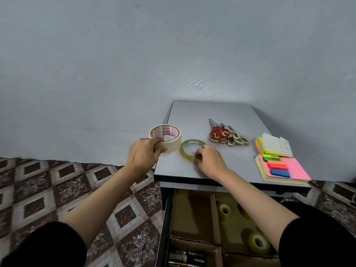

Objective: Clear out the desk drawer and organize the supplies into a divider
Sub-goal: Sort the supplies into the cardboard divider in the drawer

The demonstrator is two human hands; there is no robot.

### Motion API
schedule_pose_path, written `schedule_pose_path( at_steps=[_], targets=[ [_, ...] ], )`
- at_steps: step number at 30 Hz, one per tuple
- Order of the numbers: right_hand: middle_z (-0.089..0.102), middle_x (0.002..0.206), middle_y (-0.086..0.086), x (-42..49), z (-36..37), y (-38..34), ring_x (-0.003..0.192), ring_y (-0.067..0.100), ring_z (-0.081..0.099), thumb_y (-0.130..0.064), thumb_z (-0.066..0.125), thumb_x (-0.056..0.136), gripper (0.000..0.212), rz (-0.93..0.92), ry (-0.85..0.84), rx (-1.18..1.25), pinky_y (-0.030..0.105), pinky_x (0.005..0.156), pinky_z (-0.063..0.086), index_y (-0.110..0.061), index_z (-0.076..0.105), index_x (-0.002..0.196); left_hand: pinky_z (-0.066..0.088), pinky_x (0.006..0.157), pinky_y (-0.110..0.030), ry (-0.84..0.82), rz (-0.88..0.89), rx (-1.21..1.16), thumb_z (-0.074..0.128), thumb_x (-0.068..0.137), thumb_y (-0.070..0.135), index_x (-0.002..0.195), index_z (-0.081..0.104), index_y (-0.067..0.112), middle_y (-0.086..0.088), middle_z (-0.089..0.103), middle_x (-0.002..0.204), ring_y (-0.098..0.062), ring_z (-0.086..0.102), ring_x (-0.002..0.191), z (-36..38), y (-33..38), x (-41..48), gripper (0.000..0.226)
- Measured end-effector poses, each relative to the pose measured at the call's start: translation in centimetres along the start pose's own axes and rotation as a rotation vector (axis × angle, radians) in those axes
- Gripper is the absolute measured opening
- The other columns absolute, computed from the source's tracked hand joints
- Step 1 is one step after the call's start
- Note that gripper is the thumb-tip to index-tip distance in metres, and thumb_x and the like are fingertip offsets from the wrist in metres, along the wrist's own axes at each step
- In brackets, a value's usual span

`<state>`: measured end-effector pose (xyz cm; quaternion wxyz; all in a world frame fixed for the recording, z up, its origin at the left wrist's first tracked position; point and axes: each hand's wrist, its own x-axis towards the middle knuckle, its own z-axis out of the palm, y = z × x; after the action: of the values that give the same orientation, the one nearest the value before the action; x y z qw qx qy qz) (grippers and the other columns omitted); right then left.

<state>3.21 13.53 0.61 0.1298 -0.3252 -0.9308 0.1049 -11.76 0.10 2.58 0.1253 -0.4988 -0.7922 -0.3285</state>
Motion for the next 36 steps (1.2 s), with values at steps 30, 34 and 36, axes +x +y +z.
schedule_pose_path(
  at_steps=[30,34,36],
  targets=[
    [0.063,0.092,0.003,-20.2,-1.7,8.6,0.075,0.012,0.062,-0.016,0.064,0.088,0.014,0.261,-0.233,0.310,0.024,0.072,0.054,-0.013,0.071,0.100,0.050,0.075,-0.021,-0.342,0.233,-0.107,0.067,0.084,0.023,0.110,0.067,0.016,0.004,0.072,0.091,-0.006,0.065,0.079,3.7,6.8,-15.4,0.027],
    [0.062,0.070,0.001,-18.8,0.6,8.4,0.047,0.000,0.057,-0.012,0.060,0.091,0.013,0.316,-0.367,0.434,0.014,0.050,0.046,-0.010,0.067,0.101,0.054,0.071,-0.024,-0.364,0.190,-0.125,0.067,0.084,0.024,0.110,0.067,0.015,0.003,0.071,0.090,-0.005,0.064,0.077,4.9,6.3,-15.3,0.027],
    [0.063,0.074,0.001,-18.1,1.7,8.5,0.052,0.003,0.058,-0.012,0.060,0.090,0.013,0.297,-0.427,0.430,0.015,0.052,0.046,-0.009,0.067,0.101,0.053,0.069,-0.021,-0.363,0.176,-0.136,0.067,0.084,0.023,0.110,0.067,0.014,0.003,0.071,0.089,-0.004,0.063,0.076,5.3,6.0,-15.1,0.028]
  ],
)
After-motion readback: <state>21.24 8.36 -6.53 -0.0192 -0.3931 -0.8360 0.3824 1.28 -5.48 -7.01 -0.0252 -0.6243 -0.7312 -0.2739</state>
